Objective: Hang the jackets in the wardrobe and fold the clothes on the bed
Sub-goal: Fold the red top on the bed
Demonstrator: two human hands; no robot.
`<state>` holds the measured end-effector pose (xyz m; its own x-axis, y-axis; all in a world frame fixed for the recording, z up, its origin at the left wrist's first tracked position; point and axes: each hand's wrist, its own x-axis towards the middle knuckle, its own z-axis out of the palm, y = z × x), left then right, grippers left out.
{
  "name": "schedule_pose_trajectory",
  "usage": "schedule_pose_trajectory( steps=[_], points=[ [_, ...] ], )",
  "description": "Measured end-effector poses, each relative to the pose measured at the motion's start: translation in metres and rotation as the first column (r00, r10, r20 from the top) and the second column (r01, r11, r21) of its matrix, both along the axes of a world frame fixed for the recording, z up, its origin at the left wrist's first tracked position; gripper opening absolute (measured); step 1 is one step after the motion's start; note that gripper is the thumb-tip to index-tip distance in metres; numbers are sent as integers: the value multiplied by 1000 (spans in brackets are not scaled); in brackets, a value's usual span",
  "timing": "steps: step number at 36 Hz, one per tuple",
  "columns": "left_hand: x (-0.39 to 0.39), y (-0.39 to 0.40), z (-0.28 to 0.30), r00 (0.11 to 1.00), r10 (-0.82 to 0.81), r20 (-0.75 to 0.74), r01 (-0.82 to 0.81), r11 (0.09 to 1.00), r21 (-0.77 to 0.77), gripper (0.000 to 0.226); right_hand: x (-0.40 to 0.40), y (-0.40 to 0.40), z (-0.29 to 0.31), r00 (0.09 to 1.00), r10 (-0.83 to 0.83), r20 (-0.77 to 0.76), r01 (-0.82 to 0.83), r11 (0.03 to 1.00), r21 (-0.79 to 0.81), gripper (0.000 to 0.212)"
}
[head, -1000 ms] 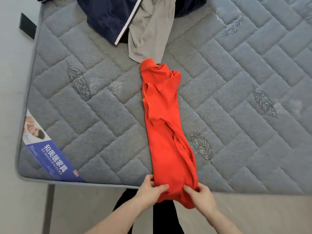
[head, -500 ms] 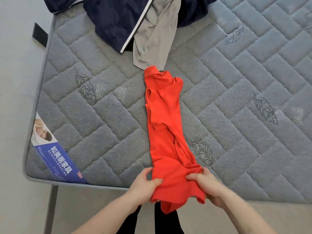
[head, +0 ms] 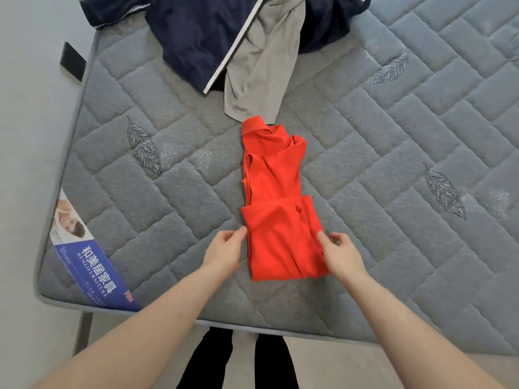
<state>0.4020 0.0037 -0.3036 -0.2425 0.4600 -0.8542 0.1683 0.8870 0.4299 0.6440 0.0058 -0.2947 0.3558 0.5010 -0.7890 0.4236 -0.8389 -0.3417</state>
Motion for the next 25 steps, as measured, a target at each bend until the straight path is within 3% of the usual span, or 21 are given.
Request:
schedule_pose_trajectory(
  steps=[3,6,10,17,21,25],
  points=[
    [6,-14,-8,995,-81,58,84,995,-45,71,-1,-19,-7,999,38,-16,-39,999,-17,71],
    [18,-26,-11,986,-81,144,94,992,-87,69,-9,-29,-13,989,-28,-148,17,997,-71,75],
    [31,-27,-15,989,21,144,-3,992,-123,64,-14,-30,-20,986,-90,-142,81,994,-72,76],
    [29,-32,-20,988,-75,137,91,990,-107,29,-13,-29,-17,943,-169,-288,148,985,-94,45],
    [20,-51,-7,984,-130,125,144,984,-109,22,-15,-40,-4,948,-117,-296,86,990,-114,33],
    [11,-96,9,968,-133,212,174,966,-190,13,-19,-74,12,949,-45,-312,-24,977,-213,25]
  ],
)
